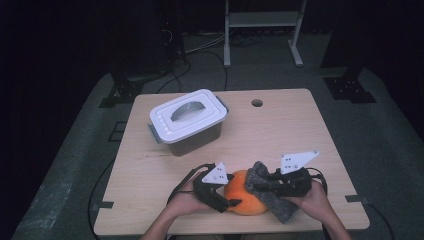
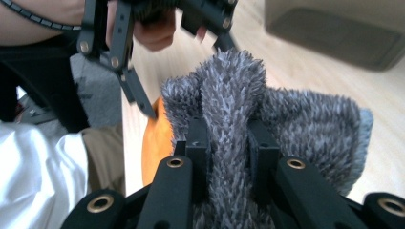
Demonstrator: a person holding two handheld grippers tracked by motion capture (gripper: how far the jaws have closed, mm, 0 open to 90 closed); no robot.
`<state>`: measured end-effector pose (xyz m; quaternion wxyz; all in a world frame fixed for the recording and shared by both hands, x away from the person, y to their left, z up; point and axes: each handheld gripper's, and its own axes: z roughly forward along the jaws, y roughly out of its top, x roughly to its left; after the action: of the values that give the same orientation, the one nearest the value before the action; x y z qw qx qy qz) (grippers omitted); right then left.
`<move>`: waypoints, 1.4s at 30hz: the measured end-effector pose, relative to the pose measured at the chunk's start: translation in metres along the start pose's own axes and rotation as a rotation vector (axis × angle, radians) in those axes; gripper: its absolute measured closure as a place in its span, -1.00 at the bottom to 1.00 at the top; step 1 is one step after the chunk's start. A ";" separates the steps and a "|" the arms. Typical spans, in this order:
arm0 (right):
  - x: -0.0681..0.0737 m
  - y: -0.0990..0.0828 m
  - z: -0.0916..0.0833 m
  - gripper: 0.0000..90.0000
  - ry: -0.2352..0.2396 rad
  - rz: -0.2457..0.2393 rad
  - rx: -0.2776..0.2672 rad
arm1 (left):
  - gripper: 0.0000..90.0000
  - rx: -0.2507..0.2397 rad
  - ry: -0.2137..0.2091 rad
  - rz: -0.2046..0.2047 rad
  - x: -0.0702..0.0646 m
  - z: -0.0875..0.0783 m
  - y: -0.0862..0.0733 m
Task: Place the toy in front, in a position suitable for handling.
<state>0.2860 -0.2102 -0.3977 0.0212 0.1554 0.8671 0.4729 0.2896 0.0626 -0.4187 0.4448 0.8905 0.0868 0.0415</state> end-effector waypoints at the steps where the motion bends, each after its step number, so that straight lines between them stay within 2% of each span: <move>1: 0.000 0.000 0.000 0.65 0.000 0.000 0.000 | -0.66 0.000 0.000 0.000 0.000 0.000 0.000; 3: -0.002 -0.005 -0.002 0.66 0.013 0.002 0.009 | -0.83 0.009 -0.010 -0.007 0.002 0.001 0.000; 6: -0.003 -0.009 -0.004 0.66 0.027 0.007 0.014 | -0.94 0.007 -0.018 -0.014 0.003 0.005 -0.002; 8: -0.006 -0.011 -0.005 0.66 0.074 0.028 0.026 | -0.94 0.004 -0.041 -0.027 0.004 0.009 -0.005; 9: -0.006 -0.011 -0.006 0.66 0.072 0.024 0.029 | -0.95 0.001 -0.039 -0.030 0.004 0.011 -0.007; 10: -0.006 -0.010 -0.005 0.66 0.066 0.018 0.035 | -0.86 0.004 -0.044 -0.031 0.005 0.011 -0.008; 13: -0.007 -0.008 -0.004 0.66 0.051 0.016 0.033 | -0.43 -0.009 -0.006 -0.010 0.001 0.006 -0.005; 15: -0.007 -0.007 -0.006 0.66 0.036 0.020 0.012 | -0.25 -0.025 -0.002 -0.024 0.001 0.002 -0.001; 18: -0.008 -0.005 -0.008 0.66 0.027 0.022 -0.015 | -0.19 -0.027 0.007 -0.027 0.001 -0.002 0.003; 21: -0.008 -0.002 -0.007 0.66 0.001 0.020 -0.033 | -0.18 -0.014 0.045 -0.019 0.001 -0.009 0.007; 22: -0.007 0.001 -0.006 0.66 -0.005 0.016 -0.049 | -0.18 0.006 0.075 0.000 0.000 -0.013 0.011; 24: -0.002 0.007 -0.006 0.67 0.025 0.010 -0.094 | -0.18 0.015 0.082 0.008 -0.002 -0.014 0.012; 25: 0.001 0.011 -0.005 0.67 0.027 -0.005 -0.107 | -0.18 0.036 0.088 0.032 -0.006 -0.013 0.017; 26: 0.001 0.011 -0.005 0.67 0.027 -0.005 -0.107 | -0.18 0.036 0.088 0.032 -0.006 -0.013 0.017; 27: 0.006 0.018 -0.001 0.67 0.016 -0.030 -0.100 | -0.19 0.038 0.094 0.054 -0.011 -0.011 0.020; 28: 0.006 0.018 -0.001 0.67 0.016 -0.030 -0.100 | -0.21 0.038 0.094 0.054 -0.011 -0.011 0.020; 30: 0.009 0.019 0.006 0.67 0.007 -0.044 -0.062 | -0.26 0.057 0.096 0.060 -0.012 -0.010 0.021; 31: 0.007 0.015 0.007 0.67 0.012 -0.035 -0.054 | -0.39 0.058 0.090 0.053 -0.011 -0.009 0.019; 32: 0.007 0.015 0.007 0.67 0.012 -0.035 -0.054 | -0.39 0.051 0.084 0.045 -0.010 -0.008 0.018; 33: 0.005 0.012 0.008 0.67 0.031 -0.028 -0.039 | -0.57 0.049 0.058 0.029 -0.008 -0.007 0.017; 37: 0.003 0.007 0.006 0.67 0.049 -0.030 -0.021 | -0.77 0.047 0.041 0.040 -0.008 -0.005 0.018; 40: 0.001 0.005 0.004 0.67 0.044 -0.028 -0.013 | -0.80 0.054 0.043 0.042 -0.007 -0.004 0.016; 42: -0.001 0.002 0.003 0.67 0.028 -0.023 0.003 | -0.80 0.058 0.027 0.028 -0.004 -0.003 0.014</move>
<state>0.2885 -0.2068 -0.3977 0.0144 0.1390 0.8696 0.4735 0.2871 0.0559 -0.4060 0.4169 0.9035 0.0816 0.0573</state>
